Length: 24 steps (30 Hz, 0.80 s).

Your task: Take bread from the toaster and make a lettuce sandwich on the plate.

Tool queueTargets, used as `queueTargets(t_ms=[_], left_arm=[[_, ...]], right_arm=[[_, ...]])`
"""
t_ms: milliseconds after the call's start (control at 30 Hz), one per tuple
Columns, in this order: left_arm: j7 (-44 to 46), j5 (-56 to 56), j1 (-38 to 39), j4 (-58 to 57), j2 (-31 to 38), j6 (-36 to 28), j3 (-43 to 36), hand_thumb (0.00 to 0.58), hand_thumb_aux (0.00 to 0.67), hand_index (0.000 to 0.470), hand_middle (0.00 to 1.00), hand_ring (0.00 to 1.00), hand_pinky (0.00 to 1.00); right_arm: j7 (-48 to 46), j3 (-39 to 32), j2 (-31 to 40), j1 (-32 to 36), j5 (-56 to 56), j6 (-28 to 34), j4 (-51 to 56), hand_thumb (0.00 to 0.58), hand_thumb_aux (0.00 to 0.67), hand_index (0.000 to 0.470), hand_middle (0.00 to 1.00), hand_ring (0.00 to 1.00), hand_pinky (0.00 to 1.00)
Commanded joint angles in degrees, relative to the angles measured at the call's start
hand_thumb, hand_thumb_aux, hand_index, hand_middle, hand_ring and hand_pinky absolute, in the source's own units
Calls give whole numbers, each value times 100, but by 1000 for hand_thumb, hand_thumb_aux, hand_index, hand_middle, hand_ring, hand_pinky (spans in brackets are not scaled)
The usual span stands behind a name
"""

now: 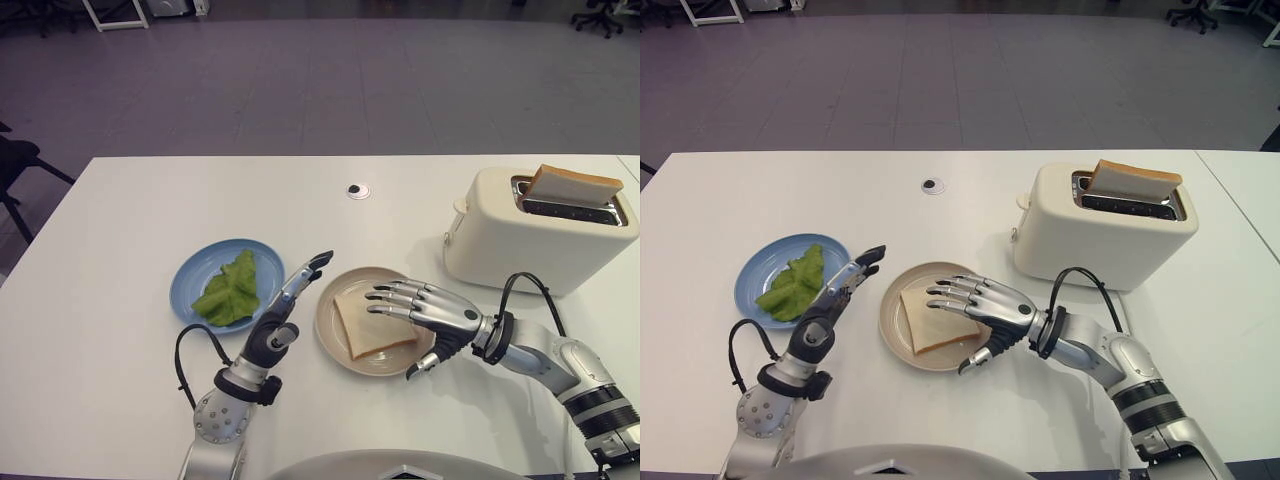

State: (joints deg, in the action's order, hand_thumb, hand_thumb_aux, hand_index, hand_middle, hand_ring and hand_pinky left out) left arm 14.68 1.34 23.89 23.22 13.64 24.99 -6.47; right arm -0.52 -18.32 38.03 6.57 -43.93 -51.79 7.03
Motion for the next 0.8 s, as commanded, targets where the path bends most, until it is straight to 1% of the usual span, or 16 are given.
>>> queueTargets(t_ms=[33,100,133,200,300,400,433,500,533,567,600,633,667,733,800], left_arm=[[-233,1105,-132,61,756,-609,1137,0,0,0,0,0,0],[-445,2395,-329,-392,1541,-804,1652,0,0,0,0,0,0],[-493,2751,-413,-639,1845,-828,1776,0,0,0,0,0,0],[-658,3219,-562,-1098,2219,-879,1865,0,0,0,0,0,0],[-1009,3959,-726,-1644,2590,-1041,1794,0,0,0,0,0,0],[-1282,4523,-896,-2042,2765,-1260,1600,0,0,0,0,0,0],[-1339,4639,-952,-2172,2781,-1289,1493,18,11,7,0,0,0],[-1389,4690,-1069,-2394,2792,-1296,1314,79,47,33,0,0,0],[-1401,4663,-1103,-2490,2799,-1297,1258,258,171,120,0,0,0],[-1424,4643,-1137,-2585,2811,-1304,1207,355,252,177,0,0,0],[-1446,4623,-1171,-2674,2818,-1300,1161,377,273,192,0,0,0],[-1464,4609,-1210,-2750,2819,-1290,1115,415,313,219,0,0,0],[-1482,4596,-1263,-2839,2826,-1275,1063,436,336,236,0,0,0],[-1503,4541,-1324,-3033,2839,-1237,975,452,355,249,0,0,0],[-1556,4488,-1323,-3154,2864,-1194,929,493,410,288,0,0,0]], right_arm=[[-260,163,42,-98,790,106,-89,0,0,0,0,0,0],[-333,266,19,-209,1097,223,-158,0,0,0,0,0,0],[-356,285,-1,-253,1174,263,-167,0,0,0,0,0,0],[-403,276,-40,-315,1224,305,-202,0,0,0,0,0,0],[-493,255,-96,-367,1265,332,-263,0,0,0,0,0,0],[-550,260,-147,-382,1277,335,-258,0,0,0,0,0,0],[-564,265,-161,-383,1278,329,-251,0,0,0,0,0,0],[-581,279,-186,-398,1270,331,-254,0,0,0,0,0,0],[-591,275,-197,-393,1263,323,-253,0,0,0,0,0,0],[-601,265,-207,-380,1253,311,-245,0,0,0,0,0,0],[-606,256,-216,-371,1242,304,-239,0,0,0,0,0,0],[-609,250,-223,-365,1232,298,-235,0,0,0,0,0,0],[-611,242,-240,-364,1216,303,-238,0,0,0,0,0,0],[-626,171,-299,-345,1139,280,-238,0,0,0,0,0,0],[-639,111,-349,-325,1066,257,-254,0,0,0,0,0,0]])
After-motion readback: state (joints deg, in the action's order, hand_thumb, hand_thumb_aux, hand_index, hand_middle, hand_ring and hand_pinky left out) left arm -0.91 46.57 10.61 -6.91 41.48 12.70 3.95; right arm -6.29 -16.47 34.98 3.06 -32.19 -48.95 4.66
